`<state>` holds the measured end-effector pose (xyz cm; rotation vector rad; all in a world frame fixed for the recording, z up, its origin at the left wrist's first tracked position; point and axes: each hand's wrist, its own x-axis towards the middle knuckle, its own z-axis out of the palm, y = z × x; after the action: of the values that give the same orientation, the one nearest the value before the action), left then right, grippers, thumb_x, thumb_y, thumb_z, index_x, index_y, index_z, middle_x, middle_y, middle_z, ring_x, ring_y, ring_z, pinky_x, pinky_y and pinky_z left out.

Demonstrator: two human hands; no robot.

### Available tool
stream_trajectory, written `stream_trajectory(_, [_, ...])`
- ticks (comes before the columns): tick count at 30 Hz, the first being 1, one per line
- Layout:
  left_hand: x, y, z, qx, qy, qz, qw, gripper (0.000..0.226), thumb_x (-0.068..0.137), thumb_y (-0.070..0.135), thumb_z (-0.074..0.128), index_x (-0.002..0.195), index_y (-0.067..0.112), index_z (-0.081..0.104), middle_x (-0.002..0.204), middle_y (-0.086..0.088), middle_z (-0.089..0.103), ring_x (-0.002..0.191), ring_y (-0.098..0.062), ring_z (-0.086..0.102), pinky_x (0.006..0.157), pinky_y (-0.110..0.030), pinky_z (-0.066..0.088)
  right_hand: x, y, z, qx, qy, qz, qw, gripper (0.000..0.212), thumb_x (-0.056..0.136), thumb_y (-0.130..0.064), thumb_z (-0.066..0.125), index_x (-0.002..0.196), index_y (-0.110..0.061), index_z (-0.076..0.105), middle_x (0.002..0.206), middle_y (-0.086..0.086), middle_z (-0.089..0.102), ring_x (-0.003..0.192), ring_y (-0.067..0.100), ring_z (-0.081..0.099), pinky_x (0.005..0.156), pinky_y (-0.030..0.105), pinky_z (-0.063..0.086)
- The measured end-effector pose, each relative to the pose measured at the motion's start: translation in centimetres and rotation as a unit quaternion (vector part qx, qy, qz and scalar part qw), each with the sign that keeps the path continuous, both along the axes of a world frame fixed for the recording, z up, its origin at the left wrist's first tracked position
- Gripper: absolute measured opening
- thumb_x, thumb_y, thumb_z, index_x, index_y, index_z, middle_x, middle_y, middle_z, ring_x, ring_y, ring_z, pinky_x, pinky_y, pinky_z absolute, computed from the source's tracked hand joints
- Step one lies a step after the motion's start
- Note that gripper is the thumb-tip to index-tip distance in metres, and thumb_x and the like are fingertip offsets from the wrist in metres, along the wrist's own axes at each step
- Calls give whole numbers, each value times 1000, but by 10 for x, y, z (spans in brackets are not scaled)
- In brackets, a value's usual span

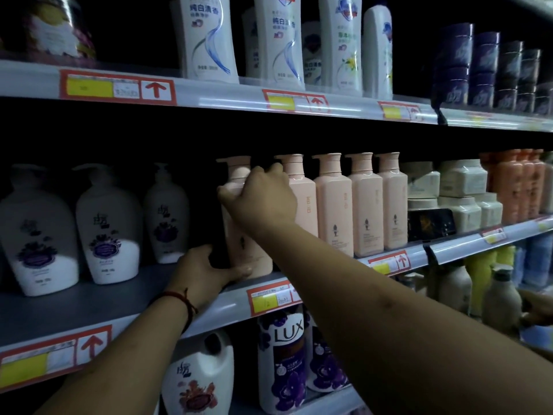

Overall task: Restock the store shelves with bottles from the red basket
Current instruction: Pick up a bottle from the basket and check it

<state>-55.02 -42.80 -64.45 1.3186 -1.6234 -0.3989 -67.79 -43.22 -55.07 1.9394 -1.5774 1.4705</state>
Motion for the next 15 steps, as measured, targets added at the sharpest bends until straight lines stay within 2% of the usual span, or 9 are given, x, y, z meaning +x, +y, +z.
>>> stream_trajectory(3, [-3, 1, 2, -5, -35, 16, 999, 52, 66, 39, 88, 107, 15, 67, 98, 7, 70, 84, -6, 63, 66, -15, 45, -6, 0, 7, 6, 27, -5, 1000, 60, 81, -57, 59, 120, -11, 58, 124, 11, 51, 116, 30, 51, 77, 34, 39])
stream_trajectory(6, [-11, 4, 0, -19, -58, 39, 997, 60, 66, 43, 87, 114, 16, 63, 106, 3, 68, 94, -15, 63, 77, -25, 49, -17, -5, 19, 44, 16, 23, 999, 58, 78, -60, 63, 115, -15, 62, 121, 9, 58, 111, 28, 57, 77, 33, 42])
stream_trajectory(8, [-13, 3, -1, -19, -54, 47, 997, 62, 63, 45, 88, 112, 16, 63, 108, 1, 70, 95, -17, 65, 80, -28, 51, -25, -8, 28, 76, -3, 33, 997, 54, 76, -62, 64, 102, -15, 67, 106, 8, 68, 99, 28, 64, 70, 30, 41])
stream_trajectory(12, [-12, 4, 1, -5, -40, 38, 998, 58, 59, 43, 90, 105, 17, 65, 97, 4, 71, 87, -10, 65, 71, -21, 48, -33, -7, 35, 97, -25, 39, 994, 48, 77, -58, 62, 95, -14, 69, 93, 6, 71, 91, 29, 67, 67, 29, 42])
stream_trajectory(15, [-12, 9, 3, -7, -36, 29, 999, 49, 59, 42, 91, 96, 21, 67, 88, 11, 69, 83, -5, 65, 64, -15, 46, -34, -5, 35, 94, -24, 35, 995, 48, 77, -58, 60, 92, -14, 69, 91, 6, 71, 88, 29, 67, 70, 32, 49])
